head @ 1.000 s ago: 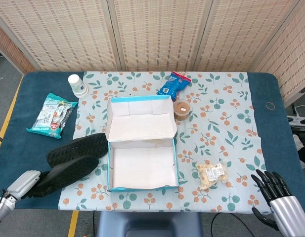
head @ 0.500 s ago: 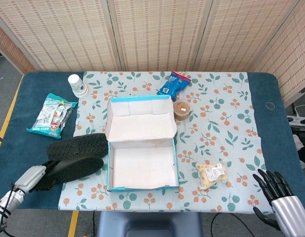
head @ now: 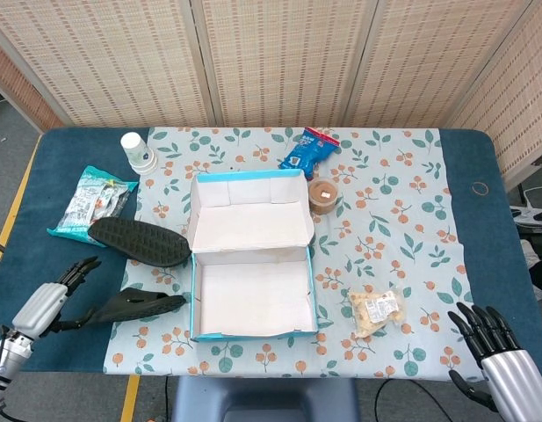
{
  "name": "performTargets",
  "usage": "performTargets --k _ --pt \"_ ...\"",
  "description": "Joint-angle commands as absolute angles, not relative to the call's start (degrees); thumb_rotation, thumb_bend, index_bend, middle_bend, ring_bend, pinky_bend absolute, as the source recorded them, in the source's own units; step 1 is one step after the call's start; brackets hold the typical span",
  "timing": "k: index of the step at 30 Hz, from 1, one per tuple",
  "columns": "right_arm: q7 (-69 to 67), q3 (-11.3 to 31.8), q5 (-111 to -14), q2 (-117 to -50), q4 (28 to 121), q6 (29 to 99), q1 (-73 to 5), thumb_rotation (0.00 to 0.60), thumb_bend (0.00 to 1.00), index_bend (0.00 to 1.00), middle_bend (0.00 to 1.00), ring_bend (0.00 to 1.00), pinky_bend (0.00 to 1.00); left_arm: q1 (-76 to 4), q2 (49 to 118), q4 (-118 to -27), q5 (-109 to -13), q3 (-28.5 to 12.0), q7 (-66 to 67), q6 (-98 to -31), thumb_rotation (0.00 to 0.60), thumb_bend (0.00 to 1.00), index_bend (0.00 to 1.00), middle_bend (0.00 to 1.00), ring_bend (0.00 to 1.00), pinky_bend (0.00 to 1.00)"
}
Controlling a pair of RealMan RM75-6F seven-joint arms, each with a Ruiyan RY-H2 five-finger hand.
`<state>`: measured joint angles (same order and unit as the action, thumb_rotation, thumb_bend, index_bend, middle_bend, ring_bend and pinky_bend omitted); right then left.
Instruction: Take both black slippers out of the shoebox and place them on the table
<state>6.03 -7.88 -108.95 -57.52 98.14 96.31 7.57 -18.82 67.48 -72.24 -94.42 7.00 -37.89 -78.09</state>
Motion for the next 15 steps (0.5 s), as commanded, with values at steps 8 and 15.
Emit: performTargets --k 8,15 --pt "7.2 -7.3 -108.2 -58.1 98.1 96.3 7.7 0.566 0.16 0.0 0.0 0.0 0.0 -6.4 64.5 -82.2 -99.8 9.6 -28.1 -96.8 0.6 0.46 0.01 0.0 0.0 0.16" --pt "9.9 -6.5 -107.4 -59.5 98.3 96.4 8.0 0.566 0.16 0.0 0.0 0.0 0.0 -2.0 66.9 -83.0 -100.6 8.6 -5.0 -99.2 0.6 0.45 0.0 0.0 0.0 0.12"
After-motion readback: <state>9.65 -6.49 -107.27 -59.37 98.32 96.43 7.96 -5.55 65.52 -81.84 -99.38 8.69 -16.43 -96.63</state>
